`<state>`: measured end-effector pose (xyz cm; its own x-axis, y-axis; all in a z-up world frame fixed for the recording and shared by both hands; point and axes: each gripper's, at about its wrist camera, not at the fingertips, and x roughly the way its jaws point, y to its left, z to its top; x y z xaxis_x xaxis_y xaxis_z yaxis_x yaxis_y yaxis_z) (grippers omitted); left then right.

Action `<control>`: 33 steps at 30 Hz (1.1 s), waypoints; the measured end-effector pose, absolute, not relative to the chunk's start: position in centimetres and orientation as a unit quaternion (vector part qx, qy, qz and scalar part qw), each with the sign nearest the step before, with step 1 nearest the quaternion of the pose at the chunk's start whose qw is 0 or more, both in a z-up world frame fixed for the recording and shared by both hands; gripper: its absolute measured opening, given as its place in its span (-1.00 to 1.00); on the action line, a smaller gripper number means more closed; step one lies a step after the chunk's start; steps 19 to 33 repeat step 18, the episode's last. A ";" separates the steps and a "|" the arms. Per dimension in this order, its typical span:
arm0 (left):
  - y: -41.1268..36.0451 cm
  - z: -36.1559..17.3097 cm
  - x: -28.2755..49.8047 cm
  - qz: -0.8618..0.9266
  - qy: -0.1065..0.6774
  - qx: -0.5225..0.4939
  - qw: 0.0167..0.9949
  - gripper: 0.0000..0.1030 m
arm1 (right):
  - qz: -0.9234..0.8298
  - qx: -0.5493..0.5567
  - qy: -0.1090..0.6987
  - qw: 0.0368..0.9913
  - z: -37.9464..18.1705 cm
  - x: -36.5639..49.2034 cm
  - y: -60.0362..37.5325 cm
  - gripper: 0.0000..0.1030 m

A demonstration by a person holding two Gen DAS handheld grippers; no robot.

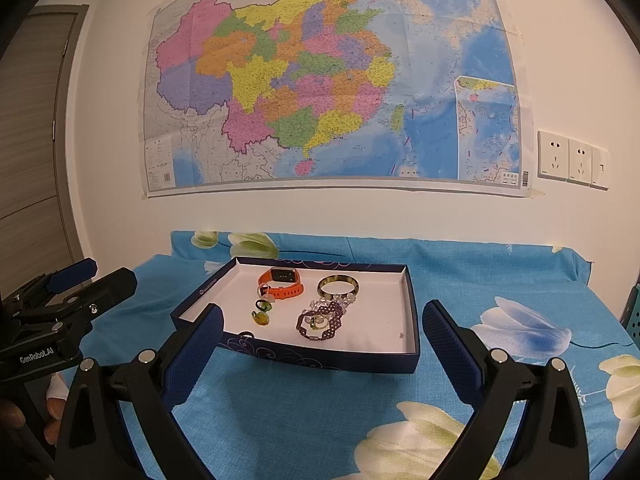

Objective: Organize jewelry

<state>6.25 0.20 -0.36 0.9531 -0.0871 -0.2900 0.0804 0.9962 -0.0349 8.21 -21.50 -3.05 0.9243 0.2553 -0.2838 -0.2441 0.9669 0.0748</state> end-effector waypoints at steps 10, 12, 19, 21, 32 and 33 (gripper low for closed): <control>0.1 -0.6 6.8 -0.041 0.151 -0.007 0.988 0.89 | 0.130 0.021 0.150 0.980 -3.2 8.3 -21.5 0.87; 0.1 -0.8 7.1 -0.040 0.158 -0.006 0.987 0.89 | 0.134 0.016 0.155 0.979 -3.4 8.4 -21.5 0.87; 1.3 -2.0 8.7 -0.027 0.202 -0.014 0.979 0.89 | 0.114 -0.032 0.265 0.957 -5.6 11.7 -24.0 0.87; 1.3 -2.0 8.7 -0.027 0.202 -0.014 0.979 0.89 | 0.114 -0.032 0.265 0.957 -5.6 11.7 -24.0 0.87; 1.3 -2.0 8.7 -0.027 0.202 -0.014 0.979 0.89 | 0.114 -0.032 0.265 0.957 -5.6 11.7 -24.0 0.87; 1.3 -2.0 8.7 -0.027 0.202 -0.014 0.979 0.89 | 0.114 -0.032 0.265 0.957 -5.6 11.7 -24.0 0.87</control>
